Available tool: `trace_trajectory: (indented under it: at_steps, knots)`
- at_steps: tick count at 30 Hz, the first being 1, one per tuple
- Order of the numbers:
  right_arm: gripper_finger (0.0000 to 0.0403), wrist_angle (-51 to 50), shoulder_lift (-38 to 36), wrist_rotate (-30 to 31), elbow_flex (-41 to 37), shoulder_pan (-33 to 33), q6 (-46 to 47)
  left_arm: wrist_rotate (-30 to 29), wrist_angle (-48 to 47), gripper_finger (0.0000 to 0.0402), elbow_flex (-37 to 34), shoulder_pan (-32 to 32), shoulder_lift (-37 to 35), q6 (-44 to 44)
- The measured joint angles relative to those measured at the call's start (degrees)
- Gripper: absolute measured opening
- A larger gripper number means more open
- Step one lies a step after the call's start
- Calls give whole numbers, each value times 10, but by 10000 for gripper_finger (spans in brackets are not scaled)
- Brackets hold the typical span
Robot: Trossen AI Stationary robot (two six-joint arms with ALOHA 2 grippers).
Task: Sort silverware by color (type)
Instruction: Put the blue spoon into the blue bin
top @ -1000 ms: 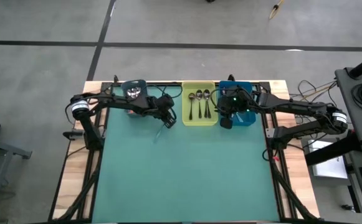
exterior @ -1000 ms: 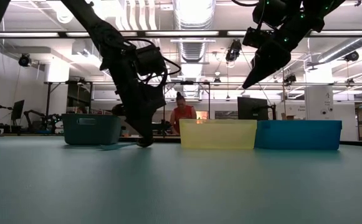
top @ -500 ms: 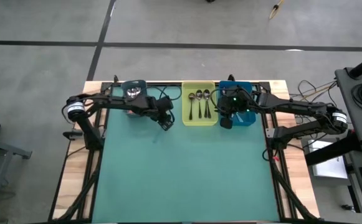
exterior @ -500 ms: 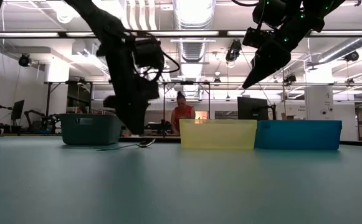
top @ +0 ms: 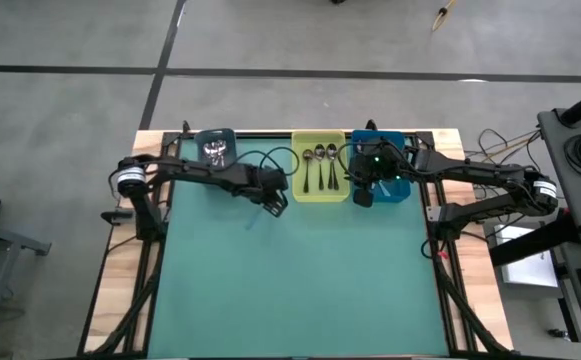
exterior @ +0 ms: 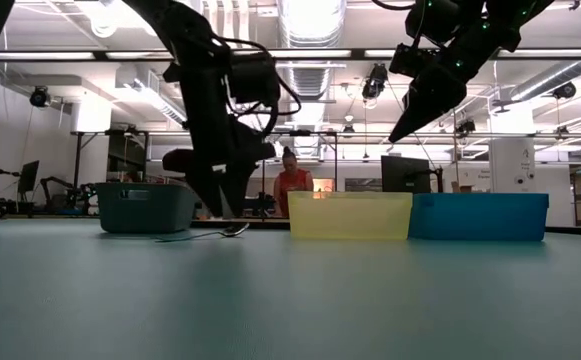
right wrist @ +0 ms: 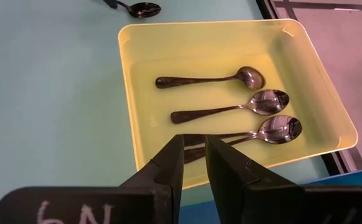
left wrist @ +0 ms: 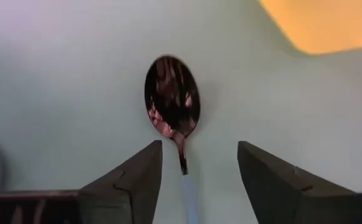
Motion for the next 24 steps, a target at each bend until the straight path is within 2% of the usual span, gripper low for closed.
trace_trajectory:
  at_steps: [5, 14, 18, 24]
  knots:
    - [59, 1, 0, 0, 0, 0, 0, -4, -1, 190, -1, -6, 19, 1]
    - [59, 1, 0, 0, 0, 0, 0, -11, -6, 155, -3, -9, 43, 3]
    - [59, 2, 0, 0, 0, 0, 0, -12, -4, 114, -3, -10, 48, 3]
    - [59, 2, 0, 0, 0, 0, 0, -8, 1, 24, -2, -17, 51, -14]
